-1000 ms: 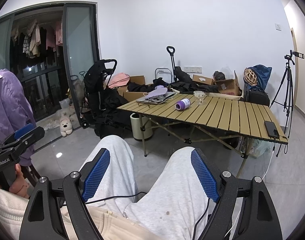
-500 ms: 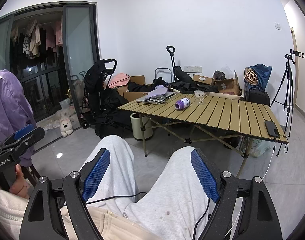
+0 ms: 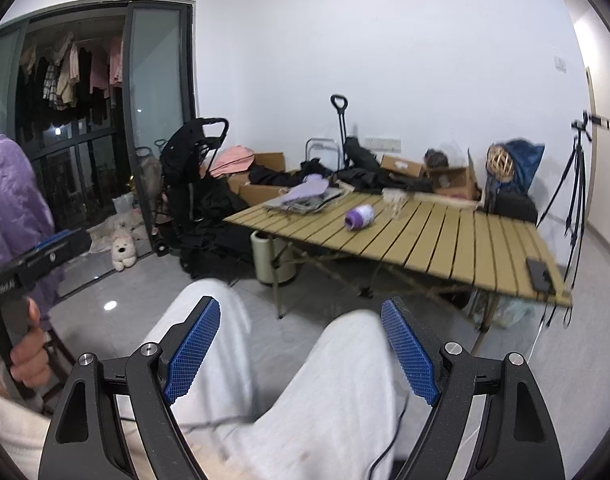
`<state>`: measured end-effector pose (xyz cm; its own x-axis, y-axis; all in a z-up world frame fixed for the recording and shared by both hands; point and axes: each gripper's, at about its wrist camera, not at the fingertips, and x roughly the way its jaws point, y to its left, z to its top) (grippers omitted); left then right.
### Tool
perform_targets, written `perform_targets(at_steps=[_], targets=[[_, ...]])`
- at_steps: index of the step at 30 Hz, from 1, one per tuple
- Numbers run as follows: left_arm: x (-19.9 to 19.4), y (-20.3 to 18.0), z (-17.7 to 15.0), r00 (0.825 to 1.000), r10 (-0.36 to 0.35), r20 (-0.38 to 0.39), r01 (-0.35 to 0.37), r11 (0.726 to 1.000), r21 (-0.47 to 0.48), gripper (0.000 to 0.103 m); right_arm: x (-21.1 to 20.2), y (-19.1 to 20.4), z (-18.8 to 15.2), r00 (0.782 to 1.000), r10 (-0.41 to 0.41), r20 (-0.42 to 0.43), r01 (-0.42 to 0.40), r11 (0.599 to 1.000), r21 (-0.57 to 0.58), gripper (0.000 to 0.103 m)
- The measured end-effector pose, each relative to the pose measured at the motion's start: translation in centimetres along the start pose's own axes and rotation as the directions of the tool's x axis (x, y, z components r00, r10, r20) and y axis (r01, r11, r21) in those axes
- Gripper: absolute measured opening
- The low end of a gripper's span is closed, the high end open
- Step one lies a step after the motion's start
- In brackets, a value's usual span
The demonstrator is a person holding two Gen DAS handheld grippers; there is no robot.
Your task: Organize rigid objects
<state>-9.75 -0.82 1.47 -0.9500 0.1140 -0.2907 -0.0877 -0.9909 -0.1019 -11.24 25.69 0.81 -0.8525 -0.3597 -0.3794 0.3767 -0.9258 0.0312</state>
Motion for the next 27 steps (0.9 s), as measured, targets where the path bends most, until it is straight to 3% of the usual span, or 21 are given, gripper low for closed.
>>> perform_targets(at_steps=[3, 7, 12, 19, 21, 23, 27], targets=[[6.0, 0.3, 1.4, 0.999, -0.008, -0.051, 0.007, 1.000, -0.016, 0.103, 3.7, -2.1, 1.9, 0.999, -0.037, -0.006, 0.037, 0.999, -0.011, 0.087], [13.5, 0.0, 2.5, 0.994, 0.017, -0.108, -0.016, 1.000, 0.007, 0.103, 9.5, -5.0, 4.4, 0.999, -0.026, -0.028, 0.026, 1.000, 0.014, 0.087], [21.1, 0.4, 3.9, 0.983, 0.009, -0.185, -0.015, 1.000, -0.028, 0.103, 17.2, -7.1, 7.3, 0.997, -0.047, -0.068, 0.044, 0.998, -0.048, 0.087], [29.8, 1.4, 8.4, 0.985, 0.094, -0.142, -0.089, 0.995, 0.036, 0.103, 26.8, -11.7, 12.7, 0.994, -0.006, -0.112, 0.007, 1.000, 0.007, 0.087], [32.7, 2.1, 9.7, 0.981, 0.133, -0.139, -0.132, 0.991, 0.013, 0.103, 30.0, -13.1, 14.0, 0.994, -0.013, -0.107, 0.016, 0.999, 0.032, 0.087], [35.2, 2.7, 10.7, 0.982, 0.129, -0.135, -0.135, 0.990, -0.039, 0.103, 33.6, -14.2, 14.6, 0.992, -0.057, -0.110, 0.061, 0.998, 0.033, 0.087], [40.4, 4.0, 11.3, 0.981, 0.142, -0.129, -0.154, 0.984, -0.085, 0.103, 40.8, -16.0, 14.4, 0.985, -0.035, -0.170, 0.050, 0.995, 0.081, 0.087]])
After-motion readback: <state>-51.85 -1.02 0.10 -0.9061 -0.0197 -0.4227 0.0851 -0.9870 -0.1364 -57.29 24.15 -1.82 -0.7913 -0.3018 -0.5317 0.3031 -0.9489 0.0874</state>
